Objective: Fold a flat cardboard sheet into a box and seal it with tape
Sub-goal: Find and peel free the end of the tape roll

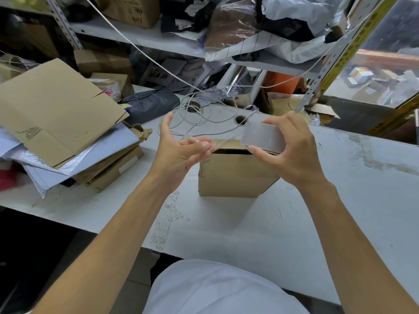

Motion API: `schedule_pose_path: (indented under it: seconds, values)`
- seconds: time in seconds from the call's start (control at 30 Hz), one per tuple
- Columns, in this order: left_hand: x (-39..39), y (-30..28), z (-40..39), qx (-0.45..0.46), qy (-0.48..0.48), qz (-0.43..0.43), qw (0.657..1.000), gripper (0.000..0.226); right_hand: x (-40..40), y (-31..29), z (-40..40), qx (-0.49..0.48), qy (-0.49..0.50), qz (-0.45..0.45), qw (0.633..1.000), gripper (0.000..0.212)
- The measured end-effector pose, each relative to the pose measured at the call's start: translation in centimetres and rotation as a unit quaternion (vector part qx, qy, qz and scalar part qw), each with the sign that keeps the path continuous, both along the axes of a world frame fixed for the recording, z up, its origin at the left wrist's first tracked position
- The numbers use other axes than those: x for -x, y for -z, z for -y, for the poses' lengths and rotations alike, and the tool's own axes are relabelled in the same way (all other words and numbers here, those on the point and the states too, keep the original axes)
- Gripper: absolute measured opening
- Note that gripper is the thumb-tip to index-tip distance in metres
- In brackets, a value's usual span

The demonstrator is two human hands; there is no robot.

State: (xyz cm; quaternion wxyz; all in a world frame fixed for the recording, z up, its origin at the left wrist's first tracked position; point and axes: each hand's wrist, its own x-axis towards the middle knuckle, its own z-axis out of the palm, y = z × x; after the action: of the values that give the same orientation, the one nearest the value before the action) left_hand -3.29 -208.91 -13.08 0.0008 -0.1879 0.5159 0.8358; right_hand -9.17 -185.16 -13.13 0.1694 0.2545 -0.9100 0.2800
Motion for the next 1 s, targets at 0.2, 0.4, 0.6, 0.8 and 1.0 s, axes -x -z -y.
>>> schedule_pose_path:
  seconds: [0.2,0.4,0.6,0.8,1.0]
  values:
    - [0.7,-0.9,-1.4,0.238,0.101,-0.035,0.965,0.028,-0.3,0.2,1.0,-0.014,-0.017,0.002,1.0,0.063]
    - [1.7,-0.1,-3.6,0.33,0.026,-0.11,0.937,0.02,-0.4,0.0,1.8,0.003,-0.022,-0.019,1.0,0.062]
    - [1.6,0.7,-4.3,0.34,-0.044,-0.192,0.92,0.011,-0.6,0.0,1.9,0.025,-0.035,-0.001,0.999,0.064]
    - [1.4,1.1,-4.7,0.338,-0.068,-0.224,0.911,0.01,-1.0,-0.1,2.7,0.081,-0.028,0.026,0.996,0.061]
    - [1.2,0.8,-4.6,0.343,-0.06,-0.248,0.904,0.007,-1.3,-0.4,3.1,0.129,-0.026,0.041,0.99,0.056]
